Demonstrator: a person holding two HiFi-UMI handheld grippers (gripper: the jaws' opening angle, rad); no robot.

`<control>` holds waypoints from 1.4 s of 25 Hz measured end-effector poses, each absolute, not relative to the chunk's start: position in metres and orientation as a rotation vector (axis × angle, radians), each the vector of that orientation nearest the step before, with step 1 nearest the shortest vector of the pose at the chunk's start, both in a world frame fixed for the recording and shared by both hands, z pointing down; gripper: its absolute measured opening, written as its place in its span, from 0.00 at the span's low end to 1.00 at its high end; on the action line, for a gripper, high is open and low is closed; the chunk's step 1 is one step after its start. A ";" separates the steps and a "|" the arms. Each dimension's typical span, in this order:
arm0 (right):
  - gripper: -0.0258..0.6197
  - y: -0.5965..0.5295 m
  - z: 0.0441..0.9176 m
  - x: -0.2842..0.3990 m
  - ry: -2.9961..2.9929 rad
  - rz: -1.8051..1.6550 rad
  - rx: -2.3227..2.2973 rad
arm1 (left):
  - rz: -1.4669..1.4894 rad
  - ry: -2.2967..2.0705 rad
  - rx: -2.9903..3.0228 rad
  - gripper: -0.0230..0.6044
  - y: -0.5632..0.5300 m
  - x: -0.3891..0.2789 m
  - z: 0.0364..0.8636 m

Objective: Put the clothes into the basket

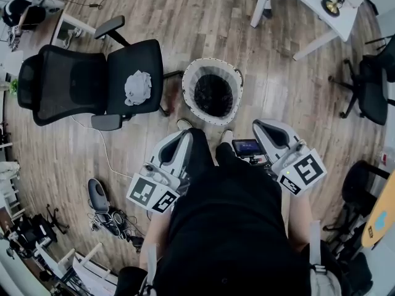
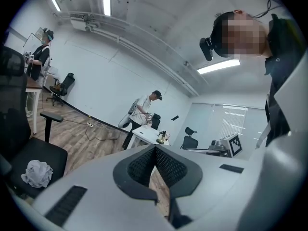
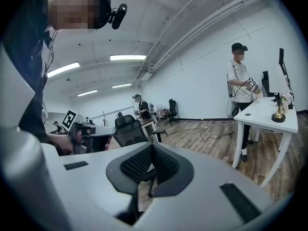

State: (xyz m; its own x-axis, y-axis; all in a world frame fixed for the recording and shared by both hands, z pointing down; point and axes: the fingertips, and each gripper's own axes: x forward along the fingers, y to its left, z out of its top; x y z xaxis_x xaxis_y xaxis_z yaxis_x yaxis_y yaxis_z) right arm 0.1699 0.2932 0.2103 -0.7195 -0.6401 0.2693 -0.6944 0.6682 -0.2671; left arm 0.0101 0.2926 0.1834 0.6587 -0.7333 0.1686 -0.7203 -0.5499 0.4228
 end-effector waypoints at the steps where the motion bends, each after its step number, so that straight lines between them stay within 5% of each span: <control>1: 0.06 0.294 0.211 0.170 -2.731 0.534 1.096 | -0.037 -1.139 2.414 0.06 0.294 0.010 0.183; 20: 0.06 0.275 0.218 0.147 -2.713 0.547 1.062 | 0.011 -1.224 2.333 0.06 0.273 -0.023 0.208; 35: 0.06 0.170 0.214 0.045 -2.674 0.566 1.066 | 0.077 -1.189 2.373 0.06 0.163 -0.112 0.222</control>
